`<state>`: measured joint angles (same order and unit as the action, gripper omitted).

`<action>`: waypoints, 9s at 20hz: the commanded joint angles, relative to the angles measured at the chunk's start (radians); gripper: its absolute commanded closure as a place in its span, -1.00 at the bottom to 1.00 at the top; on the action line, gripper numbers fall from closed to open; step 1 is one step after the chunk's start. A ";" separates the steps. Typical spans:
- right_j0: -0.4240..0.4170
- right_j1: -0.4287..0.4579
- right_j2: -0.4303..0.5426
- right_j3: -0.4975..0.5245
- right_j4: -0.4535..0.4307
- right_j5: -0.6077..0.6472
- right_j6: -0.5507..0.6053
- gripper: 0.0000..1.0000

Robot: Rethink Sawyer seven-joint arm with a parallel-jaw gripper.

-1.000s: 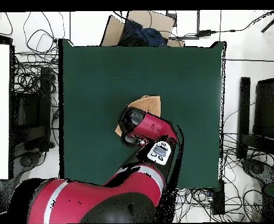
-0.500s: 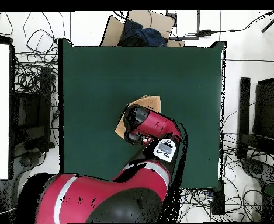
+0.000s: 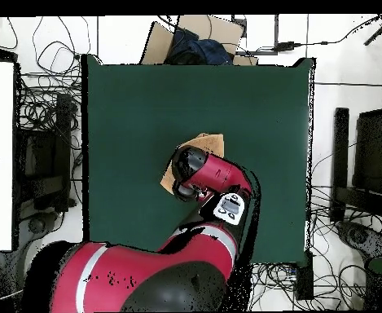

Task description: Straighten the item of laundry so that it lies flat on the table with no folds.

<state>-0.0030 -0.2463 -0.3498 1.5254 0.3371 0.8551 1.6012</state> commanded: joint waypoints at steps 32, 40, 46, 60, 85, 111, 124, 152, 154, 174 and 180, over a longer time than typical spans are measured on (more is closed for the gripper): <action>0.083 -0.331 0.051 0.271 -0.061 0.061 0.049 1.00; 0.113 -0.457 0.013 0.395 -0.111 0.094 0.068 1.00; 0.092 -0.513 0.016 0.435 -0.137 0.049 0.064 1.00; 0.056 -0.519 0.086 0.576 -0.090 -0.112 0.090 1.00; 0.051 -0.363 0.150 0.404 -0.074 -0.125 0.180 1.00; 0.024 -0.211 0.170 0.186 -0.078 -0.081 0.153 1.00; 0.020 -0.178 0.175 0.149 -0.073 -0.084 0.156 1.00; 0.051 -0.104 0.135 0.020 -0.082 0.029 0.190 1.00; 0.045 -0.089 0.136 -0.015 -0.085 0.051 0.185 1.00; 0.078 -0.071 0.088 -0.088 -0.128 0.113 0.195 1.00; 0.081 -0.065 0.079 -0.120 -0.132 0.154 0.185 1.00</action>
<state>0.0734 -0.3376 -0.3092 1.4569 0.2445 0.9238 1.6012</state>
